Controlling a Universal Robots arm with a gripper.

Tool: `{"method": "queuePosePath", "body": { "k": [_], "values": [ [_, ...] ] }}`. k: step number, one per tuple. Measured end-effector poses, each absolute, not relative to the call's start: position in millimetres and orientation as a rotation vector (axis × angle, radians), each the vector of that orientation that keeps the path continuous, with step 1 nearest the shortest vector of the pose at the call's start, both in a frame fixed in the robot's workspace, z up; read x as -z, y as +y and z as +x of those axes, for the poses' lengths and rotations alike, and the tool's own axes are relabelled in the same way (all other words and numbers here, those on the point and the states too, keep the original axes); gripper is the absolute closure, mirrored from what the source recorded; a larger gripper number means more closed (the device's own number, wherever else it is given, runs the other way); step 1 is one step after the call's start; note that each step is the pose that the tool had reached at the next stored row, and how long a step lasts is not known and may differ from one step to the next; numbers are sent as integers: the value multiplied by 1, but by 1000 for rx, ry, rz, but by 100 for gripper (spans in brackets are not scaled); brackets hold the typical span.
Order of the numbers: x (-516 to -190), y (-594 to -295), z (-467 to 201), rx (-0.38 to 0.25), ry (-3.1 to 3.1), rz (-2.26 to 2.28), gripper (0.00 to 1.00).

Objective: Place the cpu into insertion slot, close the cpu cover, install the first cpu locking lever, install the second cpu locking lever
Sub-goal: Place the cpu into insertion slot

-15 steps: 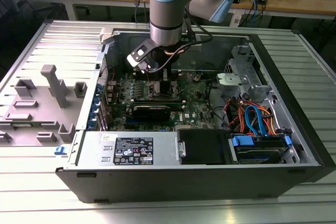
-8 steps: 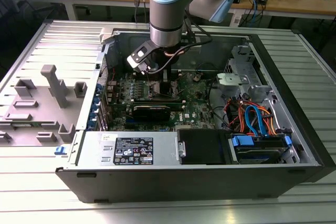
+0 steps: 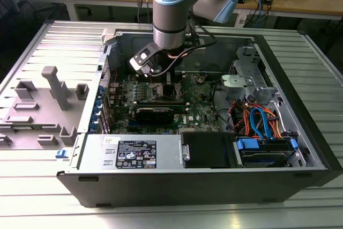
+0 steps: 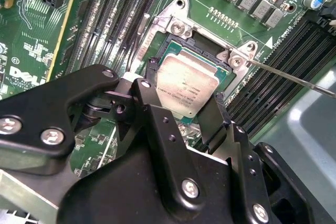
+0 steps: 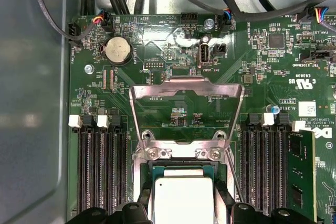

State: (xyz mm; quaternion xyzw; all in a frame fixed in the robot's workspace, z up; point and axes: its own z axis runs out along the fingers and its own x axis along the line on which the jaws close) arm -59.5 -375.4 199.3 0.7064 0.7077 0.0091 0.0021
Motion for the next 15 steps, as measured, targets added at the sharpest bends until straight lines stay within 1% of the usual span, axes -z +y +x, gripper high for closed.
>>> {"method": "queuePosePath", "body": {
  "k": [15],
  "values": [
    [-198,-375,-60,-30,2219,2218,45]
  ]
}}
